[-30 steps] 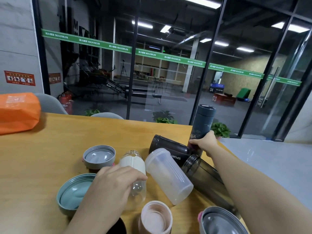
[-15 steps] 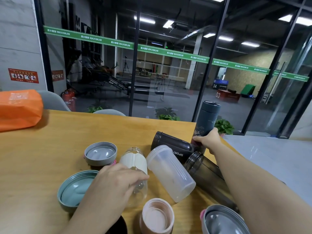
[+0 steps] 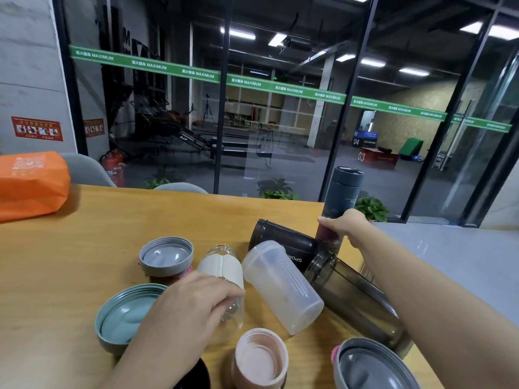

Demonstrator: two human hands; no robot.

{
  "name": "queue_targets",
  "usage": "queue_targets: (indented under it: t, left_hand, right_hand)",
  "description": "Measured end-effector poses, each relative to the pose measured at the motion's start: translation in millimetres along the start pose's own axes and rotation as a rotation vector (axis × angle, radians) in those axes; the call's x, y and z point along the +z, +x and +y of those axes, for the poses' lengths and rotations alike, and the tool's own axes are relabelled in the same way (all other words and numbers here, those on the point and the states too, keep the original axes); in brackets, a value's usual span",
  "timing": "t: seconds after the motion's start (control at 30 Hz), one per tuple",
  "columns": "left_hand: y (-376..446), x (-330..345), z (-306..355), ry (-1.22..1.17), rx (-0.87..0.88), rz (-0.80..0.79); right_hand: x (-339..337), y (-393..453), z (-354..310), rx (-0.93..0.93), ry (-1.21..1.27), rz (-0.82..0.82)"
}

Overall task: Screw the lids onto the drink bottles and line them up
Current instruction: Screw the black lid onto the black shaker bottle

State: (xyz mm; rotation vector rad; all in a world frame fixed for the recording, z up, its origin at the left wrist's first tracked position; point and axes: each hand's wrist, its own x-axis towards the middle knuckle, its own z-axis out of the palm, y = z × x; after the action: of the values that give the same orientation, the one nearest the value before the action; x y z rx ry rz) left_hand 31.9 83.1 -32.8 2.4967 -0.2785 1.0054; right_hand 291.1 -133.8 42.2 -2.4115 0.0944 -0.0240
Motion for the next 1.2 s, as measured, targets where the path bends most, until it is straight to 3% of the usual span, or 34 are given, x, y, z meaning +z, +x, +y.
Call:
queue_targets:
  t: [0.3,0.43,0.6,0.9,1.2]
  left_hand:
    - [-1,-2,0,0.002,-0.027,-0.027]
    - [-1,-5,5,-0.007,-0.041,-0.013]
    - [-1,-8,7,-0.048,-0.09,-0.009]
    - [-1,-12,13,-0.098,-0.182,0.05]
    - [0,-12,15,-0.075,-0.207,0.036]
  right_hand:
    - [3,-24,-7,-0.116,-0.137,-0.126]
    - [17,-31,-14,-0.333,-0.171,-0.109]
    - [29,-29,-27,-0.543,-0.362,-0.266]
    - [35,-19,-38,-0.397,-0.563,-0.512]
    - [42,-22,-36,-0.404,-0.57,-0.502]
